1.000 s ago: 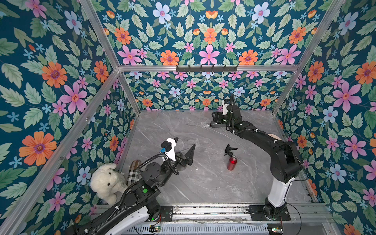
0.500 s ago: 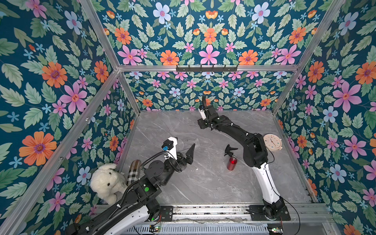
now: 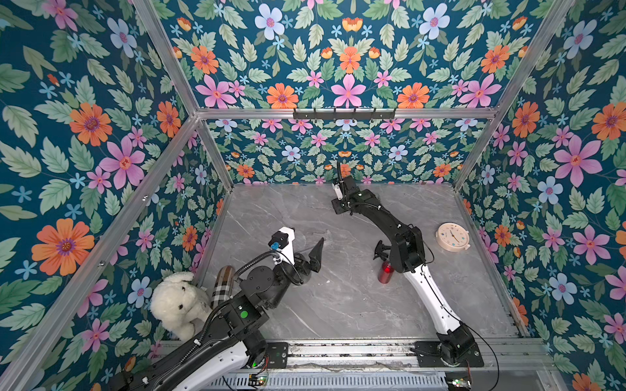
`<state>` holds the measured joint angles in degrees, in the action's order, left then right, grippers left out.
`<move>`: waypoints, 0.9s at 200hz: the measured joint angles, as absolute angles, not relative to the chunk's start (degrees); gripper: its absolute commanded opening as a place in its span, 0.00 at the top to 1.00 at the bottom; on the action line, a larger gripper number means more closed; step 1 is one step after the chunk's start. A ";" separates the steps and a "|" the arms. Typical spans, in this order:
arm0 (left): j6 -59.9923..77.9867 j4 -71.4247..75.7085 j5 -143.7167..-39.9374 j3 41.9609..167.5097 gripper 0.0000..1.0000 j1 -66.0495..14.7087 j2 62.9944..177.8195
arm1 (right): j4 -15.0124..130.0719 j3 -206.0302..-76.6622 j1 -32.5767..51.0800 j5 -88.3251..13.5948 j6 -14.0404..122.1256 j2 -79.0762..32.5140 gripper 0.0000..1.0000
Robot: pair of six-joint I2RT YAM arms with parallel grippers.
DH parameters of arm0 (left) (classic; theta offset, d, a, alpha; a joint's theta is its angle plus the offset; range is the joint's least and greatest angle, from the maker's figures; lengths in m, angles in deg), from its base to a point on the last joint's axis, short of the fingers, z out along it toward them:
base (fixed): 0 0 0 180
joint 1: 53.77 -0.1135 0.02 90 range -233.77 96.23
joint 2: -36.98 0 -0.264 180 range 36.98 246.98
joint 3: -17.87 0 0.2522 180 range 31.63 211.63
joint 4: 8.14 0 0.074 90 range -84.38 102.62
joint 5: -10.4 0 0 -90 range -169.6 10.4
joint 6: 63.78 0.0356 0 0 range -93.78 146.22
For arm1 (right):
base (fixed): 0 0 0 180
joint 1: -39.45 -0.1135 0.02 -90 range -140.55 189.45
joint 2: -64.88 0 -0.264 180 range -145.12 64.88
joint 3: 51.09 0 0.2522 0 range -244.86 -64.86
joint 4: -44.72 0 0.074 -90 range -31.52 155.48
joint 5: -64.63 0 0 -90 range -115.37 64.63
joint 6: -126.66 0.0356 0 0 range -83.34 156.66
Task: Attach spray nozzles to spray bottles
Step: Adjust the spray bottle at the center of the board.
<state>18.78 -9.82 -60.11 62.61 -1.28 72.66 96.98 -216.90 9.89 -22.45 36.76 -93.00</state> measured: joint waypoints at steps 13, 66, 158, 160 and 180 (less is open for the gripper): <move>18.80 -9.80 -60.11 62.53 0.00 -1.28 72.70 | 97.57 -216.84 9.96 -22.51 36.78 -93.18 0.40; 18.80 -9.82 -60.00 62.39 0.00 -1.28 71.46 | 97.75 -212.07 9.24 -22.91 36.23 -91.19 0.52; 18.99 -9.82 -60.00 62.24 0.00 -1.28 70.80 | 97.35 -188.90 5.89 -23.61 34.99 -76.83 0.56; 18.99 -9.82 -60.00 62.24 0.00 -1.28 70.80 | 97.62 -188.80 5.91 -23.83 34.99 -76.59 0.56; 18.99 -9.82 -60.05 62.24 0.00 -1.28 70.80 | 98.47 -187.53 5.96 -26.12 35.05 -73.88 0.48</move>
